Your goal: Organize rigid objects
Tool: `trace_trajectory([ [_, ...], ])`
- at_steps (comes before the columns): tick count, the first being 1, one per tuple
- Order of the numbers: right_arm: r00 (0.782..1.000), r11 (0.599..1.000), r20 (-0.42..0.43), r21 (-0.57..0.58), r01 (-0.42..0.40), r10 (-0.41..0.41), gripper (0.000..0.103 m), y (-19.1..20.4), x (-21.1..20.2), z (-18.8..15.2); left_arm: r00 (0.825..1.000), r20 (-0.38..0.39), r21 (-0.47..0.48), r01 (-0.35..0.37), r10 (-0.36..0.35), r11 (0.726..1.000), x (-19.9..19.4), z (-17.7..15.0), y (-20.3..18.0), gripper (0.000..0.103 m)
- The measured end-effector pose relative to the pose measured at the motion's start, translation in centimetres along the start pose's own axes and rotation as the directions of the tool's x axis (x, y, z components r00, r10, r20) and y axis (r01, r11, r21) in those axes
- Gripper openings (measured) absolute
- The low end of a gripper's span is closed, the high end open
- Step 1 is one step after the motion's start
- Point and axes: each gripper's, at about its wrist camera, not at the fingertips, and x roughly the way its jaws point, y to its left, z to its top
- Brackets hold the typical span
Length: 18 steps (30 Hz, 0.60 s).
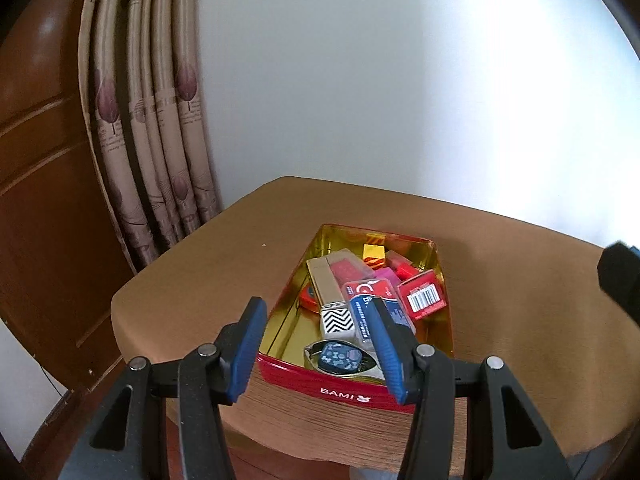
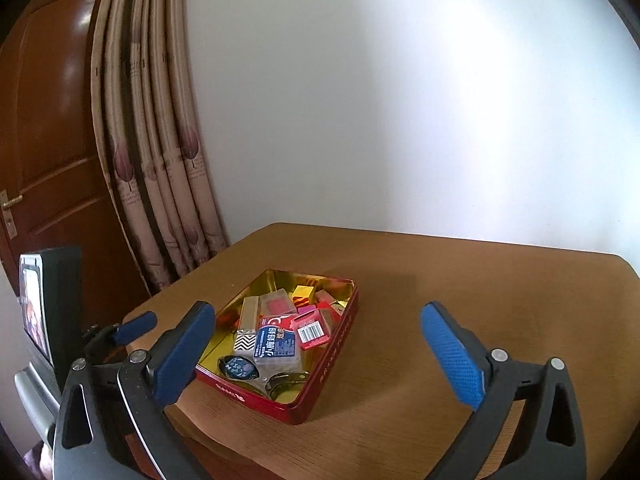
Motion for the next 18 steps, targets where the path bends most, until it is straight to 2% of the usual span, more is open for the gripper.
trace_trajectory([
  [18, 1.000, 1.000, -0.001, 0.006, 0.006, -0.006, 0.102, -0.24, -0.42, -0.07, 0.999, -0.014, 0.020, 0.034, -0.034, 0.999, 0.20, -0.40, -0.39, 0.053],
])
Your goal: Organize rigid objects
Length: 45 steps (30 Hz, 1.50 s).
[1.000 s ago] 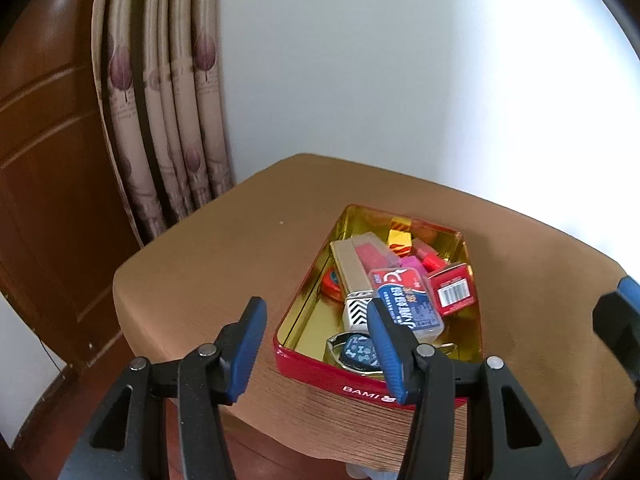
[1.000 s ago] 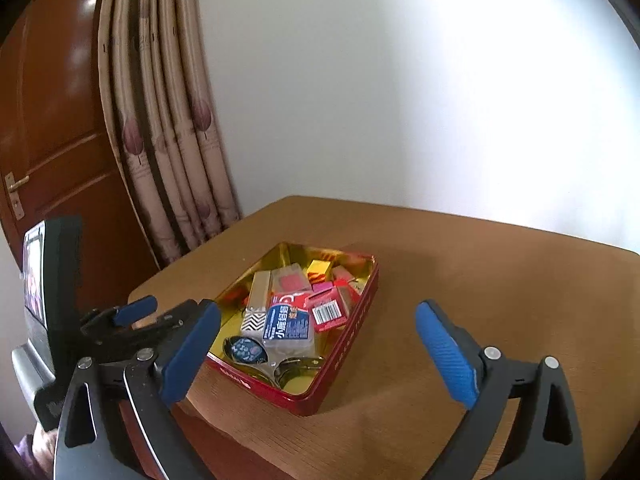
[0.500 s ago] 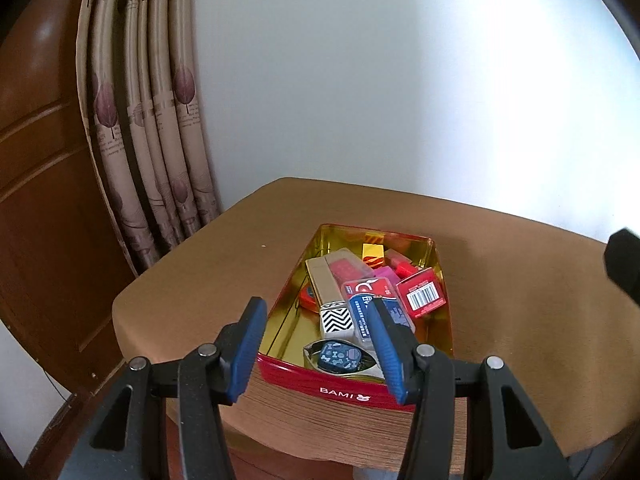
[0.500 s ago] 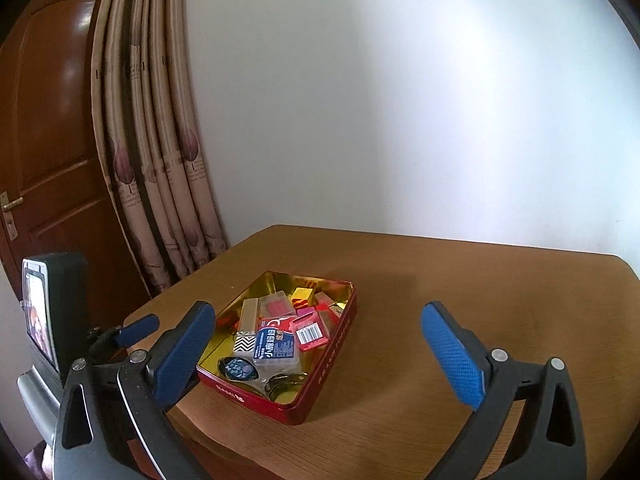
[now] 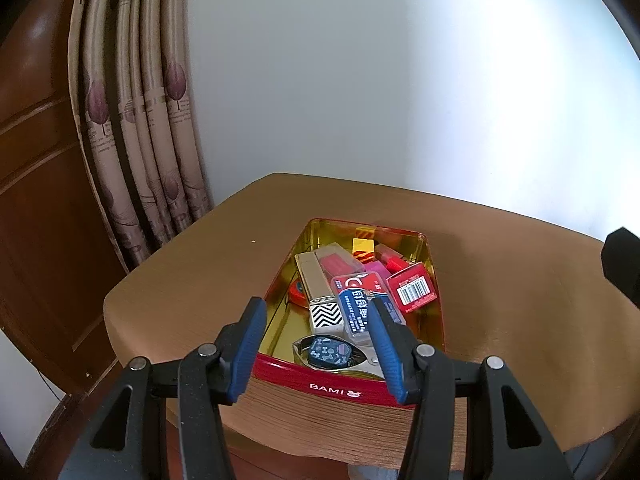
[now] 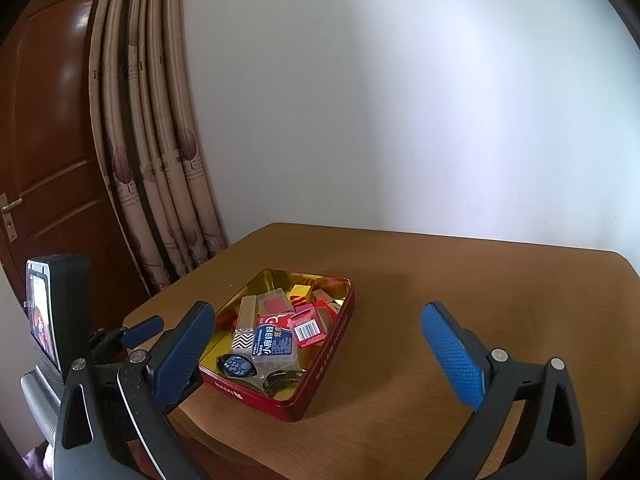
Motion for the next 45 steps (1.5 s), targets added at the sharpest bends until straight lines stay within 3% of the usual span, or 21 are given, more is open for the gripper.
trace_trajectory([
  [29, 1.000, 1.000, -0.023, -0.025, 0.001, -0.001, 0.102, 0.3, 0.1, -0.5, 1.000, -0.007, 0.010, 0.020, -0.020, 1.000, -0.1, -0.2, 0.0, 0.056],
  [30, 1.000, 1.000, -0.026, -0.025, 0.002, -0.003, 0.102, 0.3, 0.2, -0.6, 1.000, -0.003, 0.010, 0.020, -0.020, 1.000, -0.1, -0.3, 0.0, 0.056],
  [32, 0.999, 1.000, -0.033, -0.024, 0.002, -0.003, 0.102, 0.3, 0.3, -0.7, 1.000, -0.005, 0.007, 0.026, -0.026, 1.000, -0.2, -0.4, 0.1, 0.076],
  [33, 0.999, 1.000, -0.034, -0.022, 0.004, -0.004, 0.102, 0.4, 0.3, -0.8, 1.000, -0.007, 0.005, 0.027, -0.027, 1.000, -0.2, -0.4, 0.1, 0.081],
  [45, 0.999, 1.000, -0.037, -0.013, 0.008, -0.009, 0.102, 0.3, 0.2, -1.1, 0.998, -0.026, -0.026, 0.055, -0.055, 0.998, 0.3, -0.8, 0.2, 0.082],
])
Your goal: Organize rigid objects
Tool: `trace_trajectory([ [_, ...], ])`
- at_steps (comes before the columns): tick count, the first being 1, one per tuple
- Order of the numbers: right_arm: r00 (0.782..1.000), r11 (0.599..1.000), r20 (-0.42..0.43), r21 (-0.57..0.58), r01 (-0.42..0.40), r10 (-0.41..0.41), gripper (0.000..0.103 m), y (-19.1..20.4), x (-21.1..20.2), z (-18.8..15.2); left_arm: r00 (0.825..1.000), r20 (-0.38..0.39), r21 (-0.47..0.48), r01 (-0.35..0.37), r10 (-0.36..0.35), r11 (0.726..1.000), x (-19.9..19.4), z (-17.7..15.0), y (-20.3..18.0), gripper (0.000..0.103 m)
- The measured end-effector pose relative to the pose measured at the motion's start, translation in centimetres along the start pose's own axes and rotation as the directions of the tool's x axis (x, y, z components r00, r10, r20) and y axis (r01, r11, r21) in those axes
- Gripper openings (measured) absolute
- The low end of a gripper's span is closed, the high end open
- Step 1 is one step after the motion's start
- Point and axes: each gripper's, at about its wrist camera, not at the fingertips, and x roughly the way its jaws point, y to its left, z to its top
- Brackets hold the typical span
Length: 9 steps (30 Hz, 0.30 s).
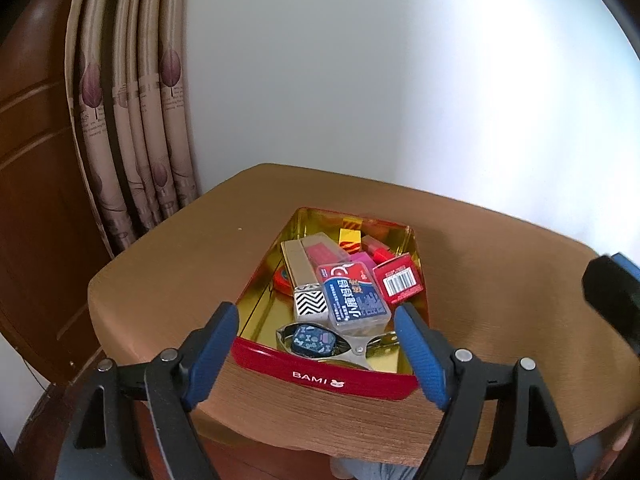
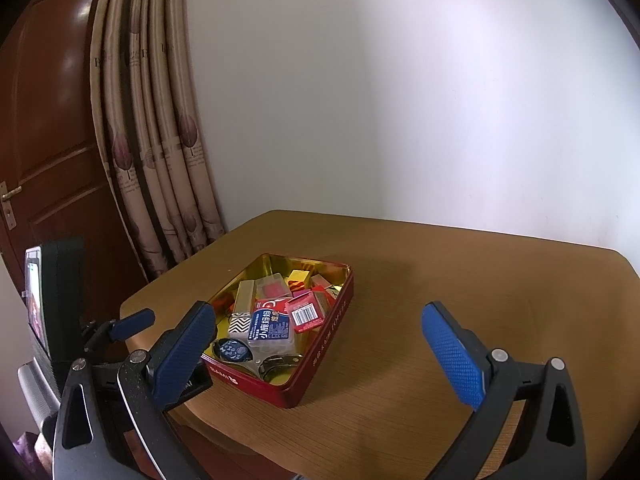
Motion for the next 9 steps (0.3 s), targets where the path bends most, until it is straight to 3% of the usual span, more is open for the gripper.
trace_trajectory([
  [7, 1.000, 1.000, 0.000, -0.003, -0.003, 0.003, 0.102, -0.09, 0.08, 0.04, 1.000, 0.008, 0.008, 0.014, -0.014, 1.000, -0.22, -0.07, -0.44, 0.082],
  [9, 1.000, 1.000, 0.002, -0.001, 0.001, -0.001, 0.102, -0.07, -0.02, 0.06, 0.999, 0.044, 0.013, -0.001, 0.001, 1.000, -0.79, 0.01, -0.55, 0.082],
])
